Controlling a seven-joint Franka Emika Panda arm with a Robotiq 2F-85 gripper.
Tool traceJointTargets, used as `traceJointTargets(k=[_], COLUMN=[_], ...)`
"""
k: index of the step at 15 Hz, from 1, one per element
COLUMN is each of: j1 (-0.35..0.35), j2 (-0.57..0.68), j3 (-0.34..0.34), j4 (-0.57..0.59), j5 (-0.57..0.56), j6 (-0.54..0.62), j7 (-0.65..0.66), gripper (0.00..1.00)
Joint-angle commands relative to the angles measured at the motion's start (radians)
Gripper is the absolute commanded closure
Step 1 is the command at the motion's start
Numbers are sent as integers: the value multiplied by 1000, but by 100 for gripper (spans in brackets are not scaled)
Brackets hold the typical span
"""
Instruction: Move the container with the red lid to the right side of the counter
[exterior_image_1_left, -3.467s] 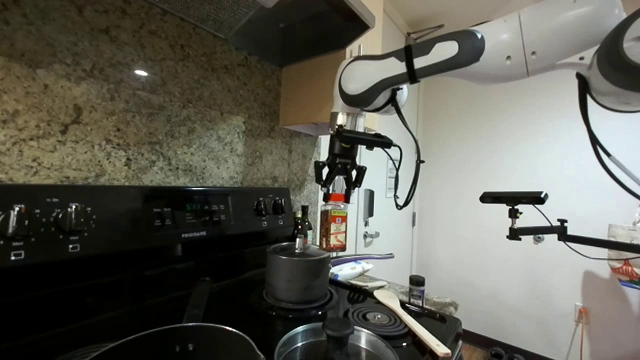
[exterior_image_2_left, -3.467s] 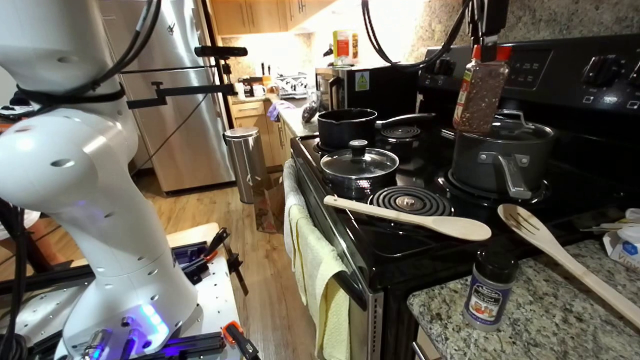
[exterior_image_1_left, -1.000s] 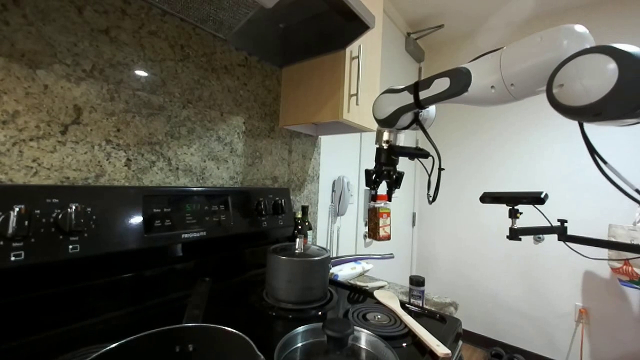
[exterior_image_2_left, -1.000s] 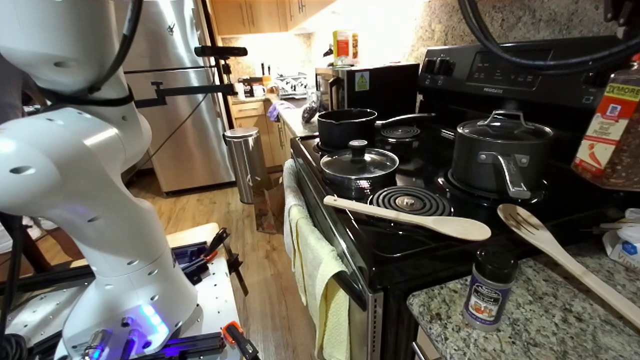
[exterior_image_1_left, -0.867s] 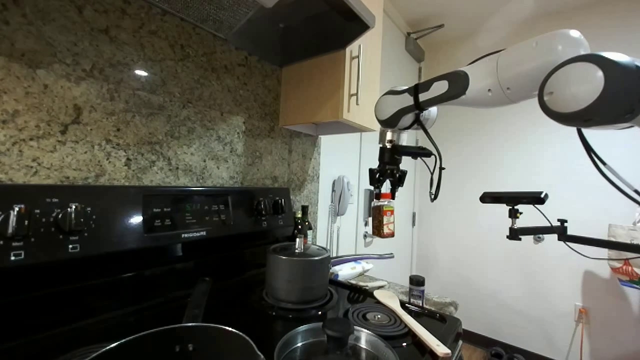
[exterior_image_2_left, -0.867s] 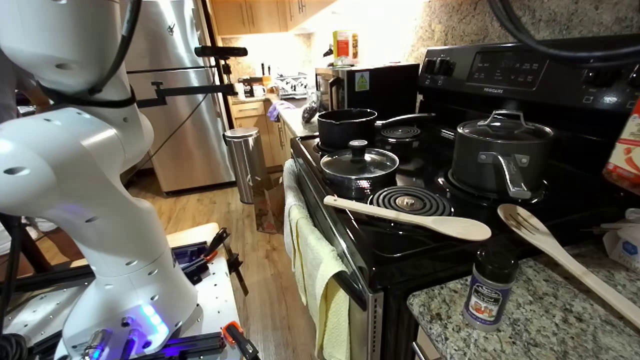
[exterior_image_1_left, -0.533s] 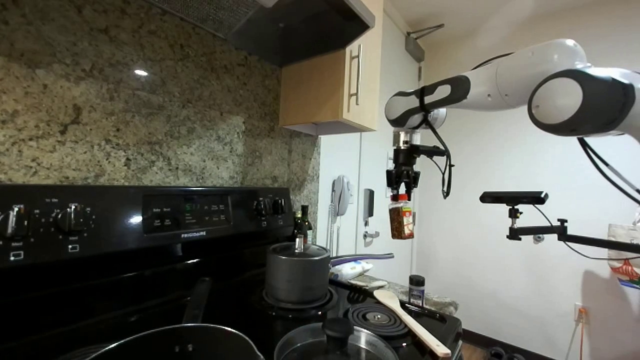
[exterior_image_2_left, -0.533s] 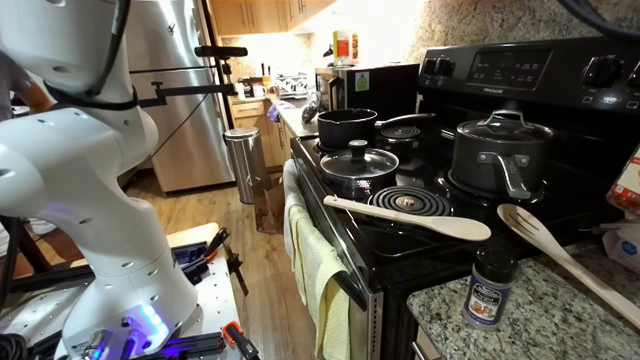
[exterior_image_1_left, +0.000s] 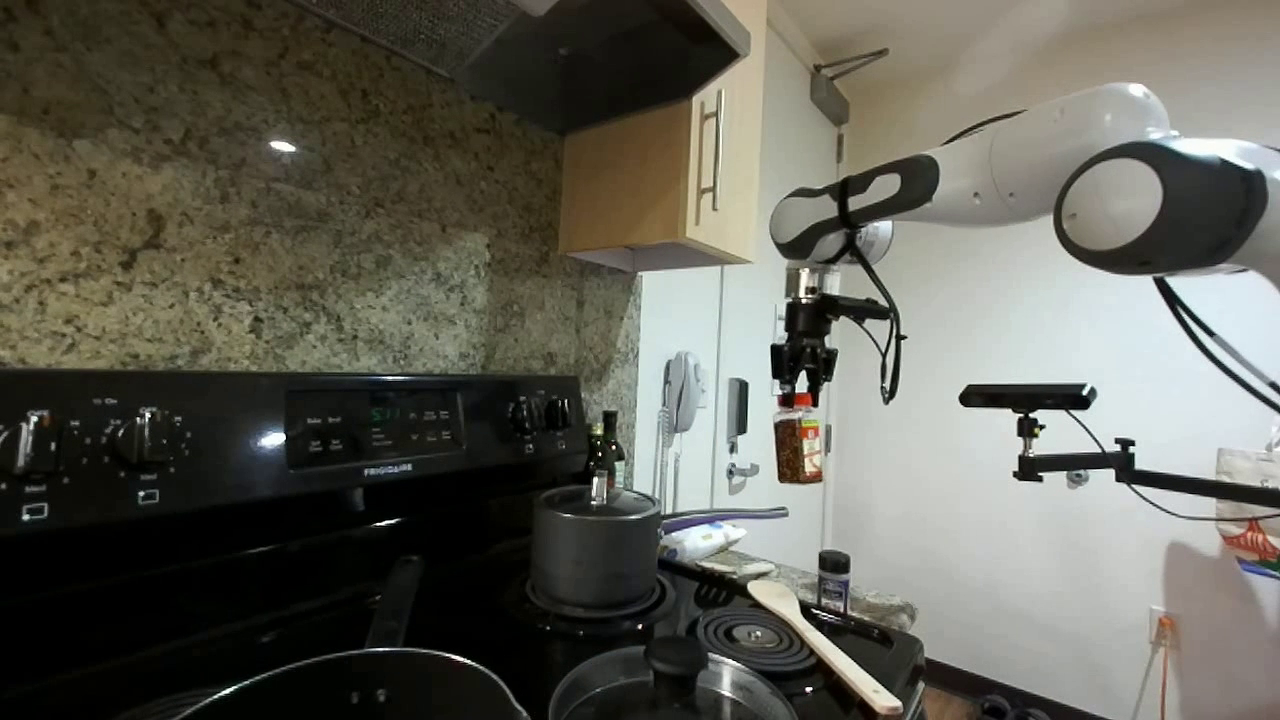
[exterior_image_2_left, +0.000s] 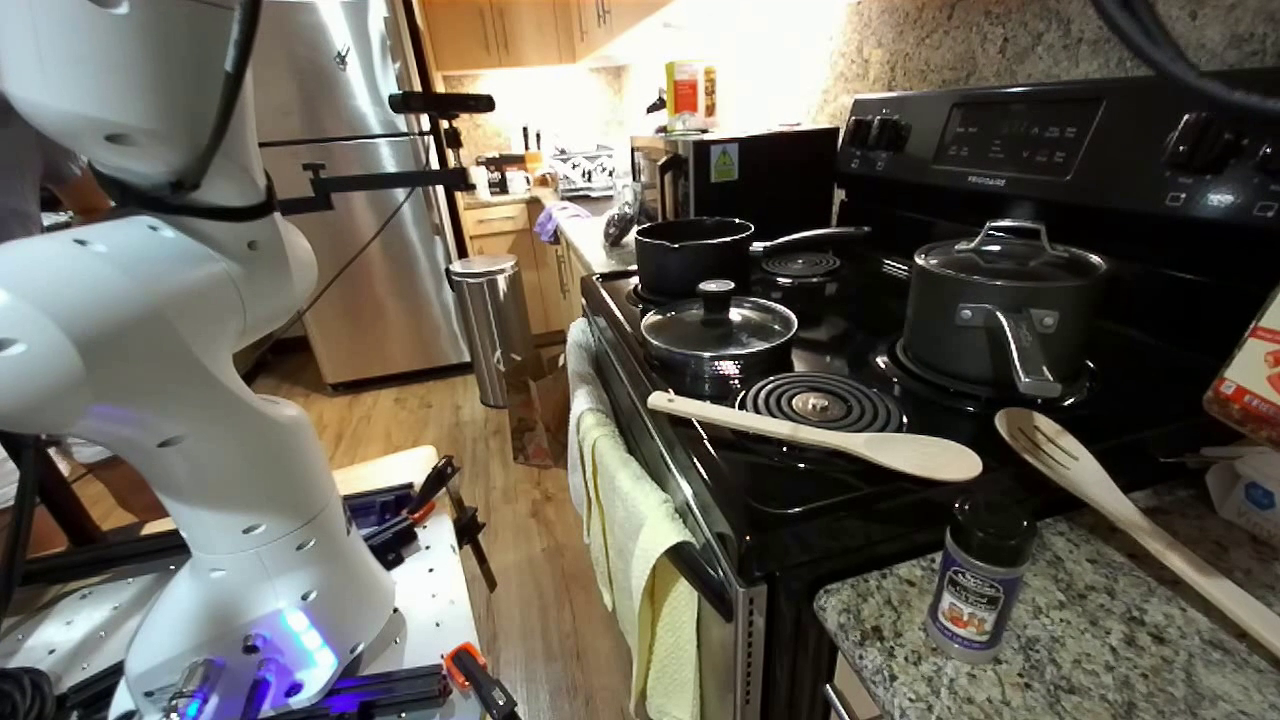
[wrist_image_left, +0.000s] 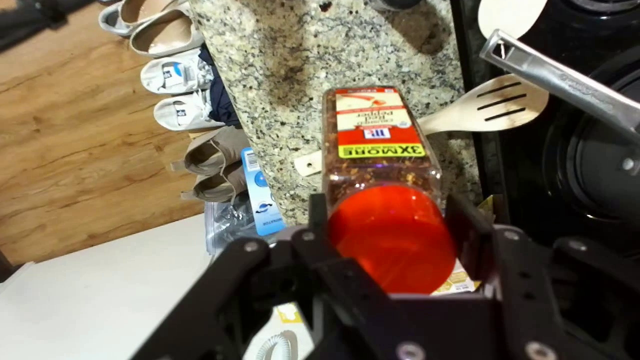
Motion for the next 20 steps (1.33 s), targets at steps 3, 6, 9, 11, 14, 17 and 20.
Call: traceJointTargets(k=[3, 6, 9, 11, 14, 17, 20], j1=[-73, -101, -110, -112, -111, -99, -106], j2=[-35, -34, -34, 3, 2, -7, 0], j3=[-12, -20, -19, -21, -21, -14, 6], j4=[-240, -325, -391, -345, -355, -392, -444], j5=[176, 177, 145, 152, 151, 138, 162], j6=[222, 301, 334, 304, 307, 377, 434], j7=[-55, -105, -162, -127, -132, -163, -227], gripper=[65, 65, 65, 40, 65, 65, 65])
